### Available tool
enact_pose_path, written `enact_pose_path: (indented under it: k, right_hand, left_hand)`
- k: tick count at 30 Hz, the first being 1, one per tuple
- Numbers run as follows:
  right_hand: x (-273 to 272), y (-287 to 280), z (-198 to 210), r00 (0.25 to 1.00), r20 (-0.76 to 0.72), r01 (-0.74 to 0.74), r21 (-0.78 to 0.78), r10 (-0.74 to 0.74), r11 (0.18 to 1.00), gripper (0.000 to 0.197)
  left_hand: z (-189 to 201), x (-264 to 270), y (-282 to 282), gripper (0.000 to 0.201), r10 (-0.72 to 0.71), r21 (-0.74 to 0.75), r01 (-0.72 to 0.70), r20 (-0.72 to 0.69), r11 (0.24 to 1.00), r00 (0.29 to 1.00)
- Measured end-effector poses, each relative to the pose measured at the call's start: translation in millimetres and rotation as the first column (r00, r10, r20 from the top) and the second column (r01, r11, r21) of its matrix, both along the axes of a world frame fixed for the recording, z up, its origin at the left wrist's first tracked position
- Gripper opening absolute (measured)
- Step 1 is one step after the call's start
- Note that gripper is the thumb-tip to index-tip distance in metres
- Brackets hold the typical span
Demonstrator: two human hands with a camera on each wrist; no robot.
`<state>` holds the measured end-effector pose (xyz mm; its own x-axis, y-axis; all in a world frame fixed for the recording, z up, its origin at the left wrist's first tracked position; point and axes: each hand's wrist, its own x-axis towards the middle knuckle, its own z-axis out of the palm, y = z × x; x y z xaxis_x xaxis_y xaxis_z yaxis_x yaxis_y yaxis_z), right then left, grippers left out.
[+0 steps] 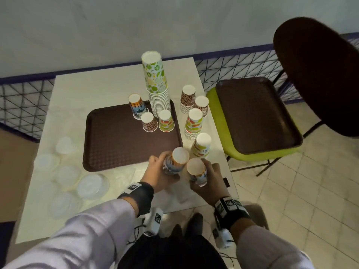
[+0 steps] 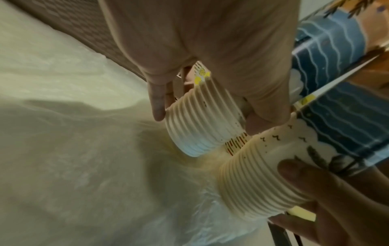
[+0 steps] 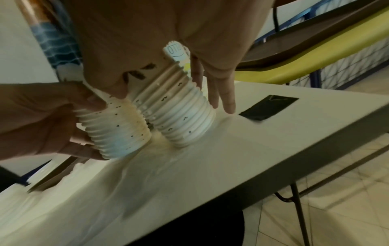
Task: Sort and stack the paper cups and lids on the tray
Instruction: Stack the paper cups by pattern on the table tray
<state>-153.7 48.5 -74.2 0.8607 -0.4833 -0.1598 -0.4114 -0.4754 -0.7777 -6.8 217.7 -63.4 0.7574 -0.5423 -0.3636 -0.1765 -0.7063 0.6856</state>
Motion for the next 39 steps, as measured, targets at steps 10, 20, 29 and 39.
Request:
enact_pose_path:
  k: [10,20,29,39]
  right_hand:
    - [27,5,2,0.973,-0.086,-0.229,-0.236,0.215,0.944,0.083]
    - [27,5,28,0.959,0.041,-0.269,-0.187,0.281,0.945,0.076]
    - [82,39,87,0.868,0.385,-0.248,-0.209,0.313,0.946,0.067]
    - [231,86,121,0.872,0.489,-0.089,0.186,-0.014,0.979,0.078]
  left_hand:
    - [23,-10,25,0.074,0.205,-0.069,-0.212,-0.096,0.975,0.974]
    - [46,-17,68,0.055,0.383,-0.196,-0.415,-0.179,0.889,0.906]
    - [85,3,108,0.071,0.506,-0.287,-0.526,-0.144,0.801,0.850]
    - [112,79,144,0.082,0.513,-0.425,-0.495,-0.080,0.758,0.855]
